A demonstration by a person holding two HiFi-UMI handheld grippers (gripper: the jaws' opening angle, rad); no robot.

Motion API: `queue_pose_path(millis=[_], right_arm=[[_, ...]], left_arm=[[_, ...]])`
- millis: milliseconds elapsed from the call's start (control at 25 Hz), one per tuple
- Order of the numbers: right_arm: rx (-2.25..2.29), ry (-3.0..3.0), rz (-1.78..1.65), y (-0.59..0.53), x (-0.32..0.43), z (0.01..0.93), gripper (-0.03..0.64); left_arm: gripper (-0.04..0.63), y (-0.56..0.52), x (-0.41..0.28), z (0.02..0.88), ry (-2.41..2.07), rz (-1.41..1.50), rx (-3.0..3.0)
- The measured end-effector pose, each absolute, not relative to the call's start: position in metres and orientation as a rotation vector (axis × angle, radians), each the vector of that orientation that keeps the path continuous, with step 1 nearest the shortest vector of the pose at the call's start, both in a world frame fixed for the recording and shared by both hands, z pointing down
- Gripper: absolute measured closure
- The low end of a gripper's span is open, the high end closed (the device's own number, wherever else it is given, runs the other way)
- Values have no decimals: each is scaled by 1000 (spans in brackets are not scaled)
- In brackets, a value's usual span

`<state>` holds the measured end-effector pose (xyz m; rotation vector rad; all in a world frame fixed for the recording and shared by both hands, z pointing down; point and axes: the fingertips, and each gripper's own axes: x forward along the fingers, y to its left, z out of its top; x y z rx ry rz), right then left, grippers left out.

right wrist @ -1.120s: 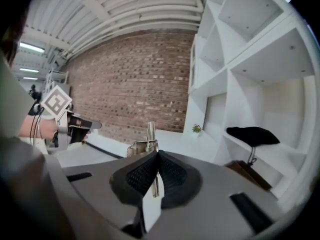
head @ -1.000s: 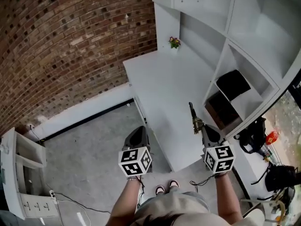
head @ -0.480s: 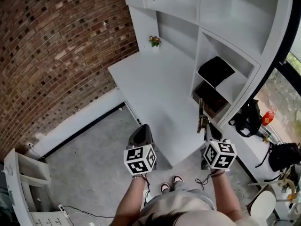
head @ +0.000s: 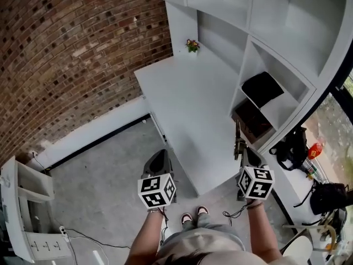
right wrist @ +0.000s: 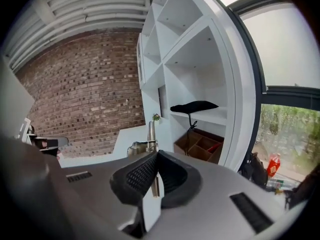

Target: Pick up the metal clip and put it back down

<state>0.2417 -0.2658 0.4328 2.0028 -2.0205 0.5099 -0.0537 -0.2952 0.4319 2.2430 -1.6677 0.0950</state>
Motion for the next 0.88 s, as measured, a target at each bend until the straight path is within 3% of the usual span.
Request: queue_pose_path(millis=[880], right_arm=[[1498, -1664, 260, -382, 230, 529, 612]], left_arm=[[584, -307, -123, 524, -1824, 125, 1905]])
